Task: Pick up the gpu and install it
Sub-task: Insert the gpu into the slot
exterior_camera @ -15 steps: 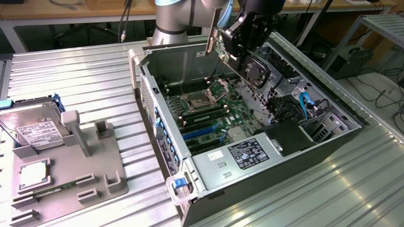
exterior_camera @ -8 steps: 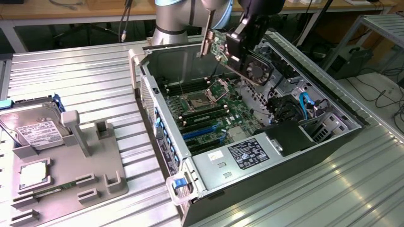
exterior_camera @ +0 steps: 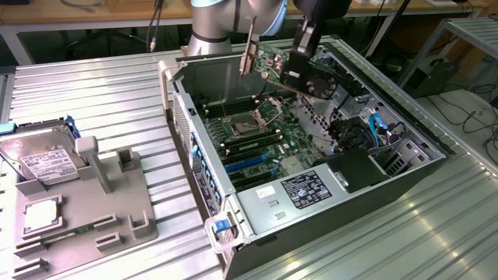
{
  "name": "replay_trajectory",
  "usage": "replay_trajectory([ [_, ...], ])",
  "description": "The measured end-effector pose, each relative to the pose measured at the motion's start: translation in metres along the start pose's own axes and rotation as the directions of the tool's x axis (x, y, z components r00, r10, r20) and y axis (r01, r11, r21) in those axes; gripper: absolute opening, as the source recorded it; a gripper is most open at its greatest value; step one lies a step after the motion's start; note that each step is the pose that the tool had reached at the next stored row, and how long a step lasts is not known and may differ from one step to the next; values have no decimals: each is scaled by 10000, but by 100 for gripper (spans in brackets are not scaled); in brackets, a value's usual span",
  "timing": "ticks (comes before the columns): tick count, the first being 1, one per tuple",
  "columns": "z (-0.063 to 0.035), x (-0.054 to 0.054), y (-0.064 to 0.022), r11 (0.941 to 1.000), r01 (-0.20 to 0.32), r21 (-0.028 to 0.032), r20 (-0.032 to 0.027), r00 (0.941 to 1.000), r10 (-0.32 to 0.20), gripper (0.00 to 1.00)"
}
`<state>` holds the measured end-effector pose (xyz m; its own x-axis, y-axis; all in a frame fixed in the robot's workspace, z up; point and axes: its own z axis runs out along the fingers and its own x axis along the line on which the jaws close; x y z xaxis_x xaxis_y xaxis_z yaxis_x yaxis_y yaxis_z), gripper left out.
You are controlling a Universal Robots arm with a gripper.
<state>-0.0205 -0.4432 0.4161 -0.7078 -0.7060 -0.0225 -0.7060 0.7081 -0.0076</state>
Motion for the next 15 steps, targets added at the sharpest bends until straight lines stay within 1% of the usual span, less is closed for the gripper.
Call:
replay_trajectory([
  [1,3,0,0,9986,535,-12,5,9986,-535,28],
  [2,5,0,0,9951,984,-22,9,9951,-984,28],
  [4,8,0,0,9860,1665,-37,17,9860,-1665,28],
  [5,9,0,0,9829,1842,-40,19,9829,-1842,28],
  [6,11,0,0,9767,2147,-47,22,9767,-2147,28],
  [8,13,0,0,9679,2511,-54,27,9680,-2511,28],
  [9,14,0,0,9612,2759,-60,31,9612,-2759,28],
  [10,15,0,0,9562,2927,-63,33,9562,-2926,28],
  [12,18,0,0,9328,3602,-76,43,9329,-3602,28],
  [13,20,0,0,9178,3969,-83,49,9179,-3969,28],
  [15,23,1,0,8996,4365,-91,57,8997,-4365,28],
])
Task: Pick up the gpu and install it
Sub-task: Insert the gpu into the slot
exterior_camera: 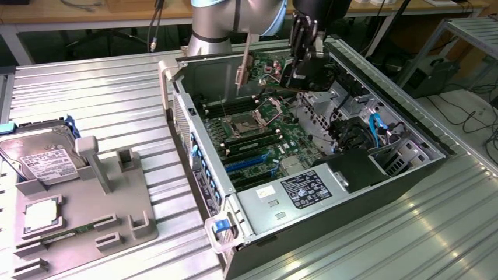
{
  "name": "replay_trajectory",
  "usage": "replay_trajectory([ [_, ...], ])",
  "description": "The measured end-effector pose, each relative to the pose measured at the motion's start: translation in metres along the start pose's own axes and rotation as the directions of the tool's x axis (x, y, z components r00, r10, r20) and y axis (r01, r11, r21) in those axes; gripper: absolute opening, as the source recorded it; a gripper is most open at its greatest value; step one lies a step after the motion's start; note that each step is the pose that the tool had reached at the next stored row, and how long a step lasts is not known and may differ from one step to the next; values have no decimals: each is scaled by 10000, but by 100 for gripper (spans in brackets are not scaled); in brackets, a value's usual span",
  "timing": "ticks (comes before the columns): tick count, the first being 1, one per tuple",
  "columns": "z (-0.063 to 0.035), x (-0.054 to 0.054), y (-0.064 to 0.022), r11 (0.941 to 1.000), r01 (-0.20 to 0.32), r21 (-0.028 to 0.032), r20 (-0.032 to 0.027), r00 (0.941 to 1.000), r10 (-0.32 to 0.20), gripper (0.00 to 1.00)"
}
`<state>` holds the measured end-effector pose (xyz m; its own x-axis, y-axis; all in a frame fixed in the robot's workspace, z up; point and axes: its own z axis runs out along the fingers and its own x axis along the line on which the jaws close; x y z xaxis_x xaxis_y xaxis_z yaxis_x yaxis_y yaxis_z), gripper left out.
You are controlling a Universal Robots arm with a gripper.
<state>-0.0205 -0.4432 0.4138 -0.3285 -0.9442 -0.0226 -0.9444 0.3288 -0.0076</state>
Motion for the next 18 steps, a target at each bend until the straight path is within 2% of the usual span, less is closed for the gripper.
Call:
replay_trajectory([
  [4,5,0,0,9965,833,-19,7,9965,-833,28],
  [6,10,0,0,9850,1724,-38,16,9850,-1724,28],
  [8,17,0,0,9741,2261,-48,24,9741,-2261,28],
  [11,54,1,0,9731,2301,-39,19,9732,-2301,28],
  [13,75,1,0,9728,2313,100,20,9729,-2314,28],
  [14,85,2,0,9708,2394,137,16,9709,-2395,28],
  [15,92,2,1,9655,2600,133,18,9656,-2601,28],
  [17,114,3,1,9476,3192,121,26,9477,-3193,28],
  [18,129,3,1,9418,3360,117,28,9418,-3361,28],
])
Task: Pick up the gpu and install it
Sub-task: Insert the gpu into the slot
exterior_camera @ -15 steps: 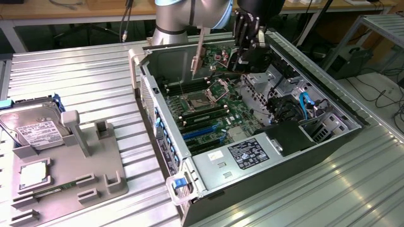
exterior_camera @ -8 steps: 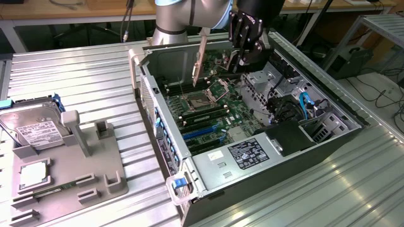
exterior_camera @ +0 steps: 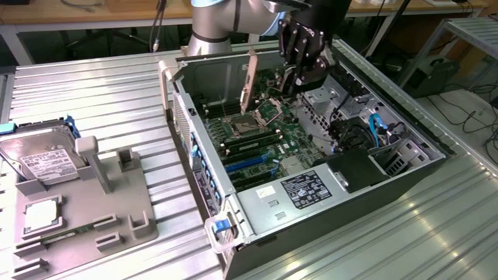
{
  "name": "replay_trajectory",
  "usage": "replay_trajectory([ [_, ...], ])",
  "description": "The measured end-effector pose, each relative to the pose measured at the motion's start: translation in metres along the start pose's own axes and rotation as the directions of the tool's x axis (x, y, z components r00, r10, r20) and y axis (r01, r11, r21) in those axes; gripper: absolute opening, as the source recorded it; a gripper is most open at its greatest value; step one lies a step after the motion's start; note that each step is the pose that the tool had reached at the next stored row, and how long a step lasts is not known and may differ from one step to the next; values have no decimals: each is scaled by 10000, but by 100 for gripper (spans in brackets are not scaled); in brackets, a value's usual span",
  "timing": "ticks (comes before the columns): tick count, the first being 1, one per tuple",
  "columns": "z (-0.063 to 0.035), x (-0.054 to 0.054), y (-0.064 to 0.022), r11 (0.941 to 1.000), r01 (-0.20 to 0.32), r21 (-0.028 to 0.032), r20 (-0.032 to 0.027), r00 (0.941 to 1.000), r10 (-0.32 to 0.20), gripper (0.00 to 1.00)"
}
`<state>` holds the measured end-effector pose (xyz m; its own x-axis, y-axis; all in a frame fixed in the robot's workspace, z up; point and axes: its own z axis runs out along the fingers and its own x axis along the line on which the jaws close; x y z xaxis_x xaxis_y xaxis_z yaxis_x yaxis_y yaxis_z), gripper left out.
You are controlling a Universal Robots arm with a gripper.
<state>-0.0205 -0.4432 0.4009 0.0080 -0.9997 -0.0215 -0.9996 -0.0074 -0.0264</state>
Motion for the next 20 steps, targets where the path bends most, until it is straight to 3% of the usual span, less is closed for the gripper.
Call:
replay_trajectory([
  [4,68,5,5,9993,386,-7,26,9993,-386,28],
  [20,333,11,12,9947,1026,-19,60,9947,-1025,28],
])
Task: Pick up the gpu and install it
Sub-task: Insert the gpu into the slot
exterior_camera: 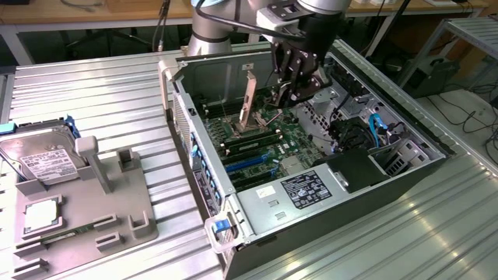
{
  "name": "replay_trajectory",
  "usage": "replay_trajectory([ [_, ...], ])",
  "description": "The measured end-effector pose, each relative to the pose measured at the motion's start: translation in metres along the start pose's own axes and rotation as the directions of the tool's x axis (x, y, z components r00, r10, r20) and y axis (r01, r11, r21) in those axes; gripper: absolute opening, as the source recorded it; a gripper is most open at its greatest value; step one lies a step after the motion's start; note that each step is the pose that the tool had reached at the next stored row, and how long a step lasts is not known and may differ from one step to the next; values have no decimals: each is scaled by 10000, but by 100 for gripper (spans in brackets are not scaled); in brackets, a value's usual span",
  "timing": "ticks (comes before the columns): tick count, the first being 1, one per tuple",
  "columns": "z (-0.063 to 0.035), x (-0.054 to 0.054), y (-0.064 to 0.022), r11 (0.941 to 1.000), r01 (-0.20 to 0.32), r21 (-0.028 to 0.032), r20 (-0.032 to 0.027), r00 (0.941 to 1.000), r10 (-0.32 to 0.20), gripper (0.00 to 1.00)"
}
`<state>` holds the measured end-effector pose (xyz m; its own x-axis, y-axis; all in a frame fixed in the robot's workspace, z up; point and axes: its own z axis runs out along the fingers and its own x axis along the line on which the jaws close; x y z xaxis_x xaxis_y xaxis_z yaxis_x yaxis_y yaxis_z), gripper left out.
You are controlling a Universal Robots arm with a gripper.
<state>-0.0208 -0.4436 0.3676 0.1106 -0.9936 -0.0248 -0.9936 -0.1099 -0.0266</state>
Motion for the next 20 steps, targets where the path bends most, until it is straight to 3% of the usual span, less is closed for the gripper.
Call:
replay_trajectory([
  [20,296,7,8,9951,988,-23,28,9951,-988,28],
])
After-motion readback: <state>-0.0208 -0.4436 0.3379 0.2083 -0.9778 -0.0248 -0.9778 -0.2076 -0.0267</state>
